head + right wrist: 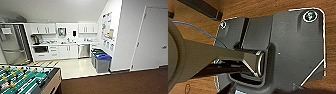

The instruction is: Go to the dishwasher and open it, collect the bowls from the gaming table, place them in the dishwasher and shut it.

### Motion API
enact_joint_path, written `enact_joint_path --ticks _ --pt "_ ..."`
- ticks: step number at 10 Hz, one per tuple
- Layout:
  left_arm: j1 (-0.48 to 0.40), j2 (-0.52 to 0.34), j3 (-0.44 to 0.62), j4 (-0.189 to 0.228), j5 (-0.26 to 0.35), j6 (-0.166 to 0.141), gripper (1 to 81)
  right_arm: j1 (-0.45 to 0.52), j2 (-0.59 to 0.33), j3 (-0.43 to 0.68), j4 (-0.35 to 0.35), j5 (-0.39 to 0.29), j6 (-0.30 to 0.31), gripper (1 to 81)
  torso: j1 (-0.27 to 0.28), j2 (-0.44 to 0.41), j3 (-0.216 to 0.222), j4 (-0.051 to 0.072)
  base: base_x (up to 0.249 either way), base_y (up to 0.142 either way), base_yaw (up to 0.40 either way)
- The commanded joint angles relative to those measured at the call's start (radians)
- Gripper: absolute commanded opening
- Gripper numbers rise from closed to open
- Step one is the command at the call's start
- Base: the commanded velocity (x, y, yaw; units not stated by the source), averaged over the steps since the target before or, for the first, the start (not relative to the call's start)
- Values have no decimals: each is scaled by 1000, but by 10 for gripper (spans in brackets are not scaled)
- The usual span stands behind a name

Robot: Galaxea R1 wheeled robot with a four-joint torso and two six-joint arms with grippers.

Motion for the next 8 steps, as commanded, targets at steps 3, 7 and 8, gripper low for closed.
enact_joint_path --ticks 3,7,8 --pt "-61 -4 11 0 46 6 811 57 -15 11 2 -39 1 811 0 0 0 0 133 0 0" --pt "-61 -4 11 0 46 6 811 56 -14 9 -8 -38 -8 811 0 0 0 0 133 0 0" --pt "-61 -4 11 0 46 6 811 54 -12 8 -10 -37 -8 811 0 0 0 0 133 0 0"
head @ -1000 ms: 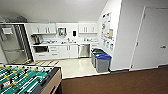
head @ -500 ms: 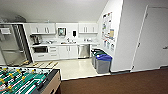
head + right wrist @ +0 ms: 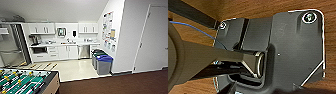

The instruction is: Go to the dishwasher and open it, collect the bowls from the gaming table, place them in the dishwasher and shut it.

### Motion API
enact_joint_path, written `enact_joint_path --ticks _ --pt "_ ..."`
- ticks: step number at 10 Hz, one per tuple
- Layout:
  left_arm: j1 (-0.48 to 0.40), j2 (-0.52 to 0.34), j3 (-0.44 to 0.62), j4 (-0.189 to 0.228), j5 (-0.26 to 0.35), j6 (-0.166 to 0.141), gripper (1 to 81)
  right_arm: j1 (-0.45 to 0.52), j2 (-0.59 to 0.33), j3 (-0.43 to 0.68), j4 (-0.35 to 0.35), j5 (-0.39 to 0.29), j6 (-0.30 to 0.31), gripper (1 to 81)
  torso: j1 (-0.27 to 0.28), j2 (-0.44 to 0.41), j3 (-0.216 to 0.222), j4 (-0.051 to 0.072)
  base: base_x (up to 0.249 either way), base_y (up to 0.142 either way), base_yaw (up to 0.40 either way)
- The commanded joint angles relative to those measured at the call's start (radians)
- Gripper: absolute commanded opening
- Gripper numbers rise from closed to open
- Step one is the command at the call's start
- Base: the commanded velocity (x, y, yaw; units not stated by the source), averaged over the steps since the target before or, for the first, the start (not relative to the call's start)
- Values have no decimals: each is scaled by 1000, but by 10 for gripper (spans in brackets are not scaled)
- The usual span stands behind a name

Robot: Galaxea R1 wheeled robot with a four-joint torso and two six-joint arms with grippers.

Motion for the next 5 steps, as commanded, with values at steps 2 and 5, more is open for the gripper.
enact_joint_path --ticks 2,5 --pt "-61 -8 11 0 46 6 811 50 -16 7 -6 -43 -3 811 0 0 0 0 134 0 0" --pt "-61 -8 11 0 44 6 811 52 -13 7 -6 -43 -3 811 0 0 0 0 134 0 0"
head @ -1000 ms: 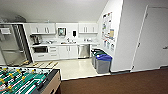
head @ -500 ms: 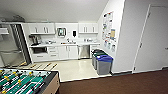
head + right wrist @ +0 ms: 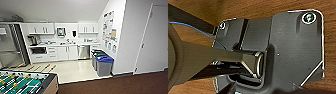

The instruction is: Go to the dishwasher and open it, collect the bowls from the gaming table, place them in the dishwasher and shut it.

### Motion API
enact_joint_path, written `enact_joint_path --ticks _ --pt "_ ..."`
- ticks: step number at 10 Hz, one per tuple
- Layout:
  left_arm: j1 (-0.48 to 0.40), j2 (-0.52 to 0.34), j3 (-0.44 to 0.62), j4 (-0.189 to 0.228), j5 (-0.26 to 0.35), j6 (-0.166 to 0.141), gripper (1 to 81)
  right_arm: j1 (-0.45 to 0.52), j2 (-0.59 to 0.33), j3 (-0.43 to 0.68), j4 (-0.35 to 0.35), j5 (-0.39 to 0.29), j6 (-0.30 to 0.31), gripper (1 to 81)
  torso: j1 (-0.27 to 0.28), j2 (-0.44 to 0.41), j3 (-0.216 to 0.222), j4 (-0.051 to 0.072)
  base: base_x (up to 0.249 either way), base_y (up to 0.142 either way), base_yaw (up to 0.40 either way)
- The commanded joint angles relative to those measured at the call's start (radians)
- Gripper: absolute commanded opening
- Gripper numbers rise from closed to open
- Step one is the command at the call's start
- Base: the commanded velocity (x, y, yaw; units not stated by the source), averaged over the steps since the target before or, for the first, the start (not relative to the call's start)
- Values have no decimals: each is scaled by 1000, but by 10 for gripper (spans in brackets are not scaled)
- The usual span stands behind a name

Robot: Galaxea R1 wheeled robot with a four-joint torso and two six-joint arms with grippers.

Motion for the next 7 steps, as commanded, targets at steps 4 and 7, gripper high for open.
enact_joint_path --ticks 4,7 --pt "-61 -8 11 -2 46 6 811 55 -12 9 -10 -44 -5 811 0 0 0 0 143 0 0" --pt "-61 -1 11 3 46 6 811 53 -12 9 -8 -44 -5 811 0 0 0 0 146 0 0"
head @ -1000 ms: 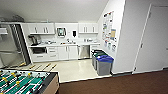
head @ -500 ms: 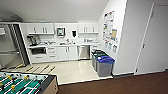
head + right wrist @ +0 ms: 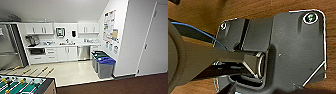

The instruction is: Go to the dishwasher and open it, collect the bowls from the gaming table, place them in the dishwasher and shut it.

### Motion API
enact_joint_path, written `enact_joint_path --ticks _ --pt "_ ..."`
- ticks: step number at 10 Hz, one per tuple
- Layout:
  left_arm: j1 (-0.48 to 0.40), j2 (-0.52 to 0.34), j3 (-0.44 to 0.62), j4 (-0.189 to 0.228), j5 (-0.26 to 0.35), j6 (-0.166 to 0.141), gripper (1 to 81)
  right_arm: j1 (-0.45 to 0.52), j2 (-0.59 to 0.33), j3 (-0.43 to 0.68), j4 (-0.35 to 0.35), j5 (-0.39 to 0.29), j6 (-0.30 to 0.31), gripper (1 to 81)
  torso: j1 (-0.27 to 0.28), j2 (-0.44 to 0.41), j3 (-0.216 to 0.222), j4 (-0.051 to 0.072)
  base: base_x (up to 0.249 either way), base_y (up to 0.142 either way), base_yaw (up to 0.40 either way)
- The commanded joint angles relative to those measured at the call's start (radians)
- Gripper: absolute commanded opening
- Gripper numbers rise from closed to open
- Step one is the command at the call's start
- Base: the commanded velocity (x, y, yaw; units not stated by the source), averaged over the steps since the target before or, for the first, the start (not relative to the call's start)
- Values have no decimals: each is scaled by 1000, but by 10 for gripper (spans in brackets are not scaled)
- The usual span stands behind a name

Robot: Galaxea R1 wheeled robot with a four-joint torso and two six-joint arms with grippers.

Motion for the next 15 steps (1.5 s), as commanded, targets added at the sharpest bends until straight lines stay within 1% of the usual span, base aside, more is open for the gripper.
enact_joint_path --ticks 1,9,13,14,15 --pt "-61 0 11 1 46 6 811 55 -16 9 -8 -44 -5 811 0 0 0 0 145 0 0" --pt "-61 -1 -1 -2 44 6 811 55 -18 -6 -8 -44 -5 811 0 0 0 0 146 0 0" --pt "-60 -3 -46 -2 46 5 811 53 -35 -63 -9 -44 -5 811 0 0 0 0 145 0 0" --pt "-61 -9 -49 -3 44 5 811 55 -33 -90 -8 -44 -5 811 0 0 0 0 141 0 0" --pt "-60 -11 -49 -3 46 5 811 56 -33 -93 -9 -46 -5 811 0 0 0 0 135 0 0"
